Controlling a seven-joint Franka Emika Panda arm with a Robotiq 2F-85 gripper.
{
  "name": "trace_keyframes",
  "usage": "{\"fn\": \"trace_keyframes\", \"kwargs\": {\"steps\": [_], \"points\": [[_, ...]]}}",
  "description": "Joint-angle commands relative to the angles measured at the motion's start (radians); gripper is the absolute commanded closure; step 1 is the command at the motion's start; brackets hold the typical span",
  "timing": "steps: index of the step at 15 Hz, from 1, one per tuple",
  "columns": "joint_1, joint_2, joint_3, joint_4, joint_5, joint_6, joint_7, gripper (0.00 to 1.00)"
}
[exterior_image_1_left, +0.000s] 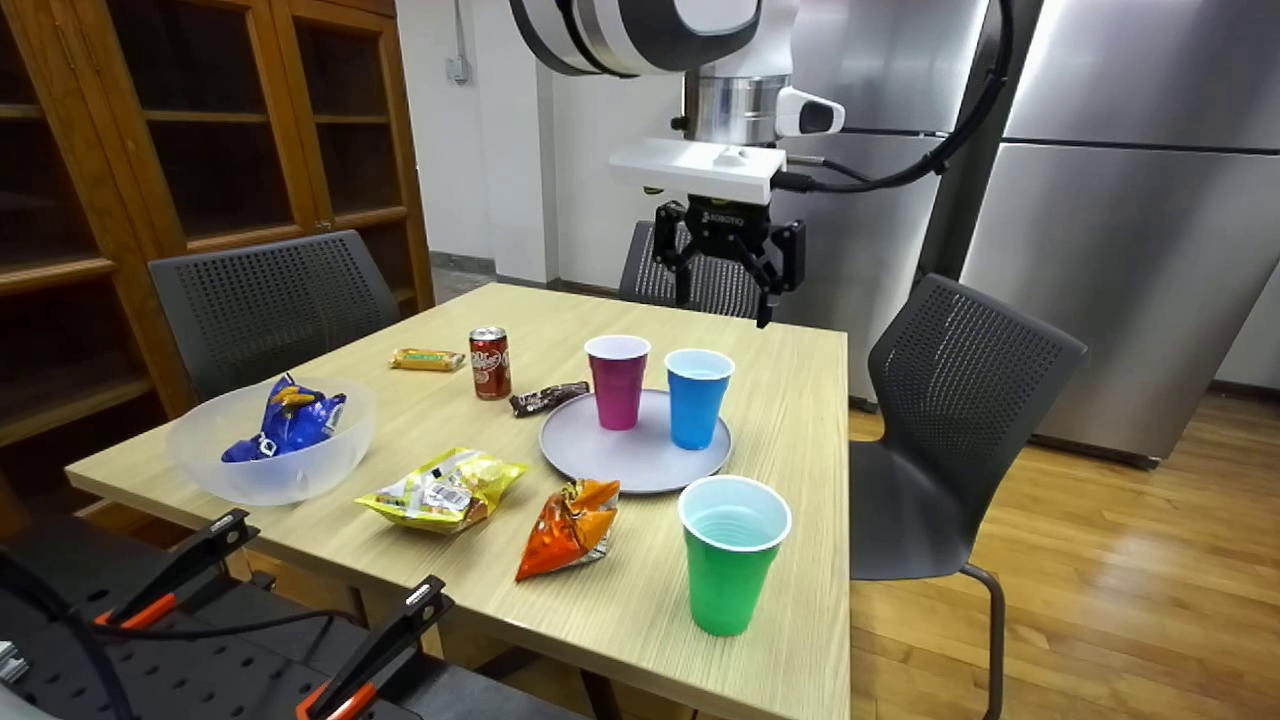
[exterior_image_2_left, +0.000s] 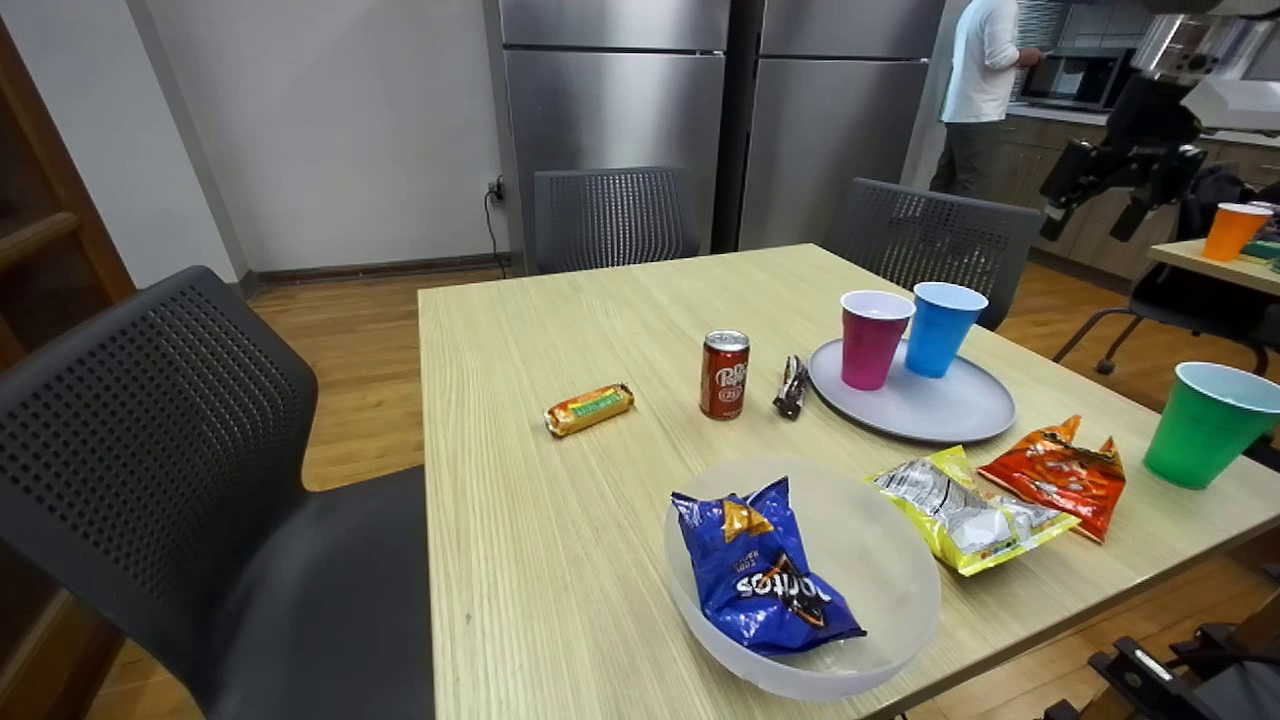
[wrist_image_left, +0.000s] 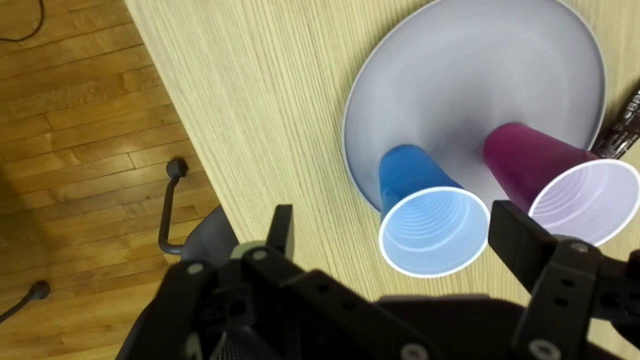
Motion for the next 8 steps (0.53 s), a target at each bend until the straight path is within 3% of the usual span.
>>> {"fn": "trace_keyframes", "kwargs": {"steps": [1, 8], "points": [[-0.018, -0.056, -0.021, -0.072, 0.007, -0.019, -0.030, 0.00], [-0.016, -0.034, -0.068, -0.129, -0.031, -0.033, 0.014, 0.00]]}}
